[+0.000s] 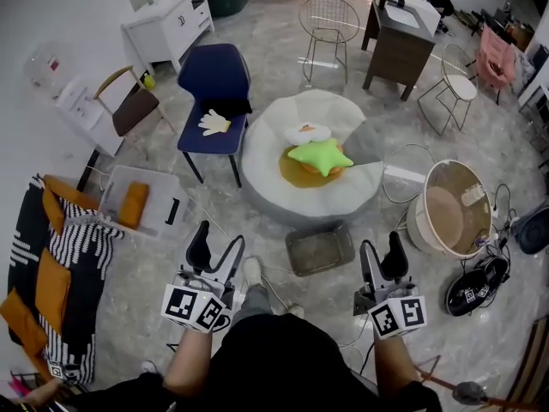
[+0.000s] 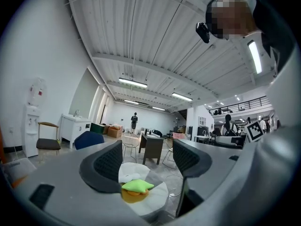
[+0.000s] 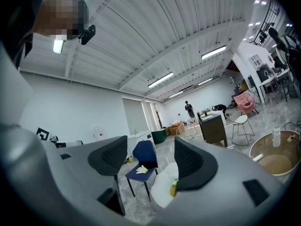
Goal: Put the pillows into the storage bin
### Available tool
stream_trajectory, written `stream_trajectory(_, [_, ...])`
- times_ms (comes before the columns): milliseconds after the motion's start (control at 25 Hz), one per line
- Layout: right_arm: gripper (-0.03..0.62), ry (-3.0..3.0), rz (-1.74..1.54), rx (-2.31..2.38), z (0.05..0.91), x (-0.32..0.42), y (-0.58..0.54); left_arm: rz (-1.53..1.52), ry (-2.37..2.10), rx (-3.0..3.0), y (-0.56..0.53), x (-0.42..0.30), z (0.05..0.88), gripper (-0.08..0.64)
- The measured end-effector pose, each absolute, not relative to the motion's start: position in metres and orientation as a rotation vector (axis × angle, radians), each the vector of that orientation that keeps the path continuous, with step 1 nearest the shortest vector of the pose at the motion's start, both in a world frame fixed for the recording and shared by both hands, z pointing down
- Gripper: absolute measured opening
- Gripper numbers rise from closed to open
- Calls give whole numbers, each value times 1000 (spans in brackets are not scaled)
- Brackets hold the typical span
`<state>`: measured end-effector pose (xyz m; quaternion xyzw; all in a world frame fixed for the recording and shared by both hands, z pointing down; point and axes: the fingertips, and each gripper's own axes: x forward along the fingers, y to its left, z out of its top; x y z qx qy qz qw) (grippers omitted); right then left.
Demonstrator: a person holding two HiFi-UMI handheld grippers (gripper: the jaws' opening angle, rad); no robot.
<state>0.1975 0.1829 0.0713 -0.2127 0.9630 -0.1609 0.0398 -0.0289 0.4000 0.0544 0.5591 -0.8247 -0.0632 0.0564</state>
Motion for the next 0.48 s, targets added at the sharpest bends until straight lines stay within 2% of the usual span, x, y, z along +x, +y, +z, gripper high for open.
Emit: stream_trajectory(480, [313, 2898, -464, -745, 62, 91, 140, -171, -2441, 1798, 344, -140, 57, 339])
